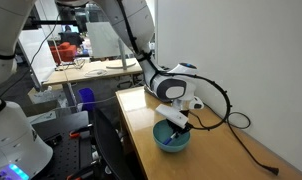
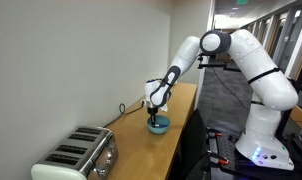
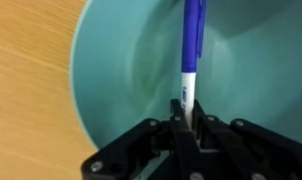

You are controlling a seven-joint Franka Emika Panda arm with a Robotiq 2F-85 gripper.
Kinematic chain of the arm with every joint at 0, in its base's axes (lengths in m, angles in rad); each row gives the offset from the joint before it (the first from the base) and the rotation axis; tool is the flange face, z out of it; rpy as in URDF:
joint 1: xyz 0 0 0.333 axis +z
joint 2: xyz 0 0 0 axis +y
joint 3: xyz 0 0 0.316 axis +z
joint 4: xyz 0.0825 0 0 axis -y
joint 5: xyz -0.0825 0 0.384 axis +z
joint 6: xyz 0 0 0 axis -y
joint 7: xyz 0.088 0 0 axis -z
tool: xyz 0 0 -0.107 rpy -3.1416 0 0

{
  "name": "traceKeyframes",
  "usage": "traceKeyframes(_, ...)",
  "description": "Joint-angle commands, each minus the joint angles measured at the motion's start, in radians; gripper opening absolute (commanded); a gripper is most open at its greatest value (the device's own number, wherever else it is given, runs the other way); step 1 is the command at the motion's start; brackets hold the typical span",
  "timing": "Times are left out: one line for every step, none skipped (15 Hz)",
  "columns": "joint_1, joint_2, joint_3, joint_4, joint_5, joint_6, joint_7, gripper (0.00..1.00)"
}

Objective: Pick the marker from the bowl and put it on the table

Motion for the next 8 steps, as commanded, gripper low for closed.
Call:
traceKeyframes(-0.016,-0.064,0.009,-0.050,-0.002,-0.002,0.016,0.03)
traceKeyframes(-0.020,-0.091,0.015,-0.070,0.007,-0.013,0.020,0.03)
traceKeyframes(-0.011,-0.112,0.006,-0.087,0.006,-0.012,0.038,0.03)
traceKeyframes(-0.006,-0.144,0.004,-0.112,0.010,-0.019,0.054,0.03)
traceKeyframes(0.015,-0.174,-0.013,-0.140,0.000,-0.008,0.090,0.03)
traceKeyframes(0.022,-0.209,-0.014,-0.169,0.001,-0.010,0.110,0.03)
traceKeyframes(0.033,-0.245,-0.017,-0.200,0.000,-0.006,0.136,0.03)
traceKeyframes(0.039,-0.280,-0.012,-0.228,0.005,-0.008,0.152,0.03)
